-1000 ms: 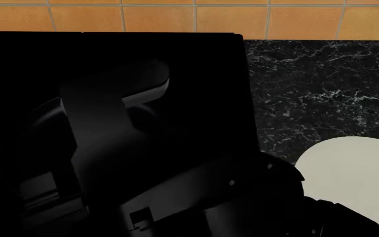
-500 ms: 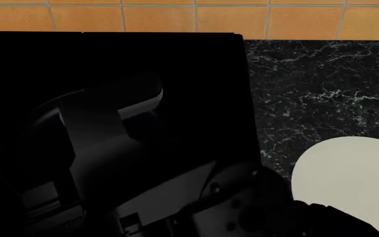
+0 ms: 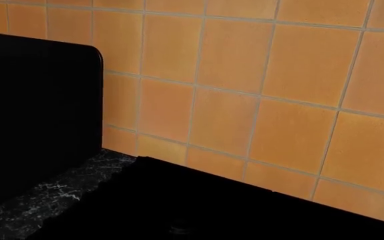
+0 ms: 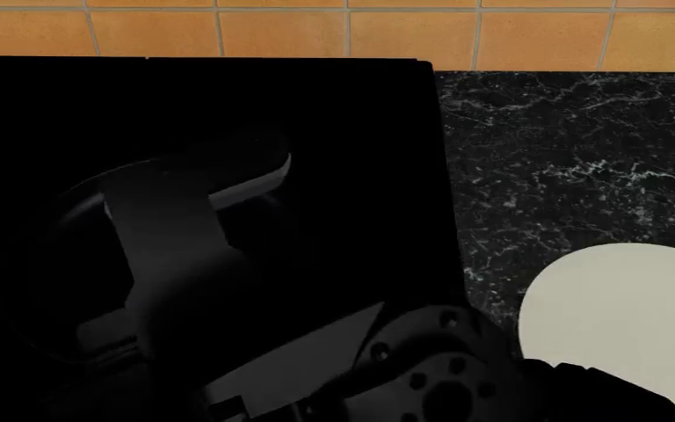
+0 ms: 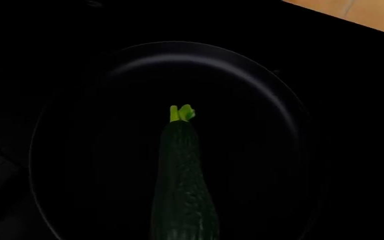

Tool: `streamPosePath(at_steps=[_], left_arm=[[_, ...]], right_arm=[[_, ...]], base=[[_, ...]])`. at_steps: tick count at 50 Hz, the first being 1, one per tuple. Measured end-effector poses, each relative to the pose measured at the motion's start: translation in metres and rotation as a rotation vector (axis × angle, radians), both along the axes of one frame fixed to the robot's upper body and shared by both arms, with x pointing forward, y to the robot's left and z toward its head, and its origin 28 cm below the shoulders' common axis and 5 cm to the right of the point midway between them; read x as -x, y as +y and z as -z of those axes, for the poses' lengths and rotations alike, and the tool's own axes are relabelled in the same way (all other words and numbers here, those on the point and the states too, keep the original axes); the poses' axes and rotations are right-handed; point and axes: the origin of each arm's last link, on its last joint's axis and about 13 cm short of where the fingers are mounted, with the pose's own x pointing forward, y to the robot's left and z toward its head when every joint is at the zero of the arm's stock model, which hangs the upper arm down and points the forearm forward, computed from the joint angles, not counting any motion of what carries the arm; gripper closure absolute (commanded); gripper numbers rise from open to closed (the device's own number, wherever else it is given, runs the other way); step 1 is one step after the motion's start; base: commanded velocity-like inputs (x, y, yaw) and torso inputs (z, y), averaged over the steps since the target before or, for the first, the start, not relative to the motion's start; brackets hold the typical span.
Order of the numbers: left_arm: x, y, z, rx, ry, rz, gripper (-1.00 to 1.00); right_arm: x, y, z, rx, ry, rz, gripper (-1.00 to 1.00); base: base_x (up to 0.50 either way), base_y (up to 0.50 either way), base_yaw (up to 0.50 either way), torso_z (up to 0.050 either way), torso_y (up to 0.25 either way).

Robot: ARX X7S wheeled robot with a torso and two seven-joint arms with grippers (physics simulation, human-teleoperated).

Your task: Pick the zucchini from the pan and place it on the plate.

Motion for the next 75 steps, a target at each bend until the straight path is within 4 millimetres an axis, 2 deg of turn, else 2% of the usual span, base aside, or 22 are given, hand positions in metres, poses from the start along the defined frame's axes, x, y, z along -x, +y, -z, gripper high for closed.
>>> streamPosePath(at_steps=[18, 30, 44, 52, 61, 75], left_arm=[[-0.002, -0.001, 0.001, -0.004, 0.002, 0.007, -1.00], [-0.003, -0.003, 0.002, -0.013, 0.002, 0.014, -1.00], [-0.007, -0.007, 0.001, -0.023, 0.004, 0.026, -1.00], [-0.011, -0.009, 0.001, -0.027, 0.006, 0.033, -1.00], [-0.015, -0.012, 0.001, -0.031, 0.007, 0.044, -1.00], [-0.019, -0.013, 0.004, -0.029, 0.011, 0.057, -1.00]], right_arm=[[0.003, -0.005, -0.012, -0.032, -0.119, 0.010, 1.00], [0.000, -0.020, -0.028, -0.088, -0.206, 0.057, 1.00], [-0.011, -0.058, -0.048, -0.174, -0.283, 0.213, 1.00], [-0.018, -0.083, -0.053, -0.204, -0.309, 0.332, 1.00], [-0.024, -0.111, -0.051, -0.213, -0.319, 0.480, 1.00], [-0.026, -0.146, -0.035, -0.168, -0.312, 0.677, 1.00]], base=[[0.00, 0.00, 0.00, 0.000, 0.000], [0.00, 0.00, 0.00, 0.000, 0.000], [0.00, 0.00, 0.00, 0.000, 0.000], [0.00, 0.00, 0.00, 0.000, 0.000], [0.00, 0.00, 0.00, 0.000, 0.000], [0.00, 0.00, 0.00, 0.000, 0.000]])
